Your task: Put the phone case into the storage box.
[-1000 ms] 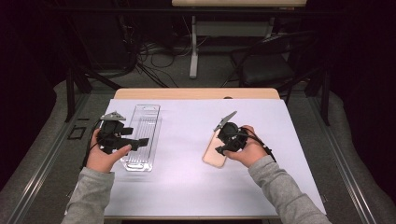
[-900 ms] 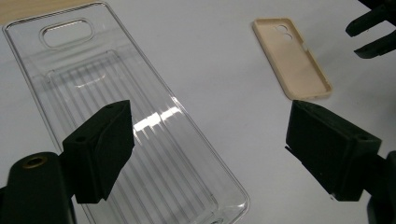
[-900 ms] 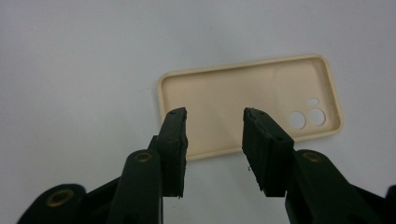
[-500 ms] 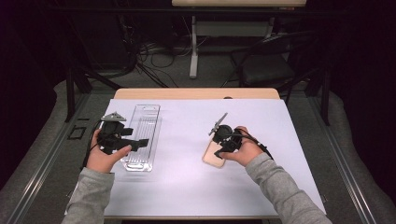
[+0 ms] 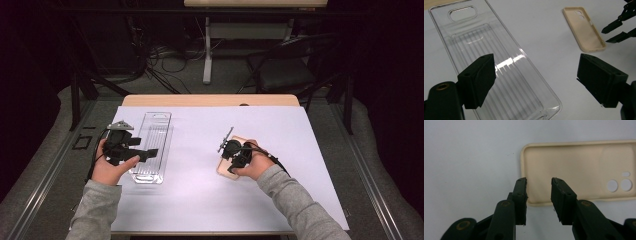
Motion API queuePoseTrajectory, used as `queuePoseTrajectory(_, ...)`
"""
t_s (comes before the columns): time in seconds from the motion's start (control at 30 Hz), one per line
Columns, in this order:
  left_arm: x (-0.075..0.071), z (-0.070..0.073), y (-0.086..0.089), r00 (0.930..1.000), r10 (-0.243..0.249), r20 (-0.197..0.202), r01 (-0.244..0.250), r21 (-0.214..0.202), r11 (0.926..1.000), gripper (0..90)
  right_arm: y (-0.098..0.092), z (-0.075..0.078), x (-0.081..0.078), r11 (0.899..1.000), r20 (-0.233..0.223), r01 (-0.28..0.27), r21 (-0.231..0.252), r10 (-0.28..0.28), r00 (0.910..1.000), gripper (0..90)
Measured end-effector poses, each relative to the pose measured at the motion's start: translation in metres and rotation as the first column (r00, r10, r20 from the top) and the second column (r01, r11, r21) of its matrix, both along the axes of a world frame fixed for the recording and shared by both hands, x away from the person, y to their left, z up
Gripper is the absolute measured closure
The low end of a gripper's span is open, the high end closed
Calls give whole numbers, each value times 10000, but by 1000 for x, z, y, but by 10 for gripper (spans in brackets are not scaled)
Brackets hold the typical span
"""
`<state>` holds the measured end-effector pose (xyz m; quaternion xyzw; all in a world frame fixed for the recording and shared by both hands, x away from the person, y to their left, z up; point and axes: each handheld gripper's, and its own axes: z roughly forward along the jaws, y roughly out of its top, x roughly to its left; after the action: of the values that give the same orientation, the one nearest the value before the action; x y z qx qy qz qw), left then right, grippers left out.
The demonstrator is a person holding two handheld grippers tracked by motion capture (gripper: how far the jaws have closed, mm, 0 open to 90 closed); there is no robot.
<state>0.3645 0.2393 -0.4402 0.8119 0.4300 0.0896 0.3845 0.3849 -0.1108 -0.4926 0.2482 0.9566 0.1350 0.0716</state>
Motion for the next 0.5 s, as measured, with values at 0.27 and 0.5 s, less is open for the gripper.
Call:
queuePoseTrajectory(0.27, 0, -1, 0, 10000, 17, -17, -17, 18, 10000, 155, 5, -12, -1, 9994, -281, -154, -308, 145, 9995, 669)
queuePoseTrajectory(0.5, 0, -1, 0, 10000, 55, -23, -55, -8, 10000, 156, 6, -17, -2, 9993, -78, -148, -331, 146, 9999, 684)
